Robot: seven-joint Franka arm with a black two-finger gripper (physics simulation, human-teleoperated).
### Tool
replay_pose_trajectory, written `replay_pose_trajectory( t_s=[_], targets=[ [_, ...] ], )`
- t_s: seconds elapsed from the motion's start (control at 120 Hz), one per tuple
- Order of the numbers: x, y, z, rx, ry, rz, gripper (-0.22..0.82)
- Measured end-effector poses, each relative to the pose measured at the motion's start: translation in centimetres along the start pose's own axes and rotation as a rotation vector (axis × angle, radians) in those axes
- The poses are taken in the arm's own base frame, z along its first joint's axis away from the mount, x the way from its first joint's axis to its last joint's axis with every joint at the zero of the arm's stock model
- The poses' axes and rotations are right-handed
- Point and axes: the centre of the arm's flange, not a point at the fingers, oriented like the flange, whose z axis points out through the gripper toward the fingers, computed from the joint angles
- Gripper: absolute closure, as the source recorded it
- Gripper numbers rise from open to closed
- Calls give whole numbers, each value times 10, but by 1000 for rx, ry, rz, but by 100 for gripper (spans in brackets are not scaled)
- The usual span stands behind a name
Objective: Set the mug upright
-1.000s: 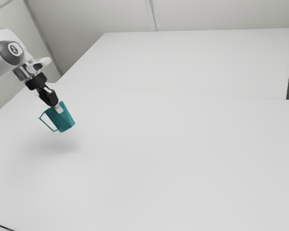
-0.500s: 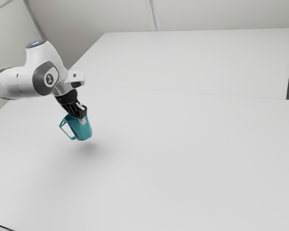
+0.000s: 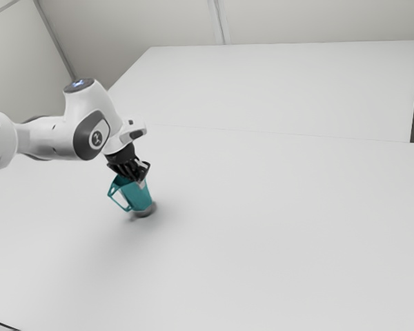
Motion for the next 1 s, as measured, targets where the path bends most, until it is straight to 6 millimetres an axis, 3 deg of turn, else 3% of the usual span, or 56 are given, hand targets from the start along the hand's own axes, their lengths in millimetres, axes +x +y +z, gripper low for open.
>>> replay_pose_trajectory(
  t_s=[0.133,0.242,0.425,0.558,0.692,0.892,1.0],
  targets=[
    [-1,-24,18,5,-18,-87,79],
    [1,-16,20,5,-13,-102,76],
    [4,-2,17,-3,9,-111,38],
    [5,-3,8,-4,28,-129,20],
    [9,-3,-33,-6,77,-136,11],
    [44,-4,-116,-9,101,-122,4],
    [64,-7,-150,-8,86,-98,3]
  ],
)
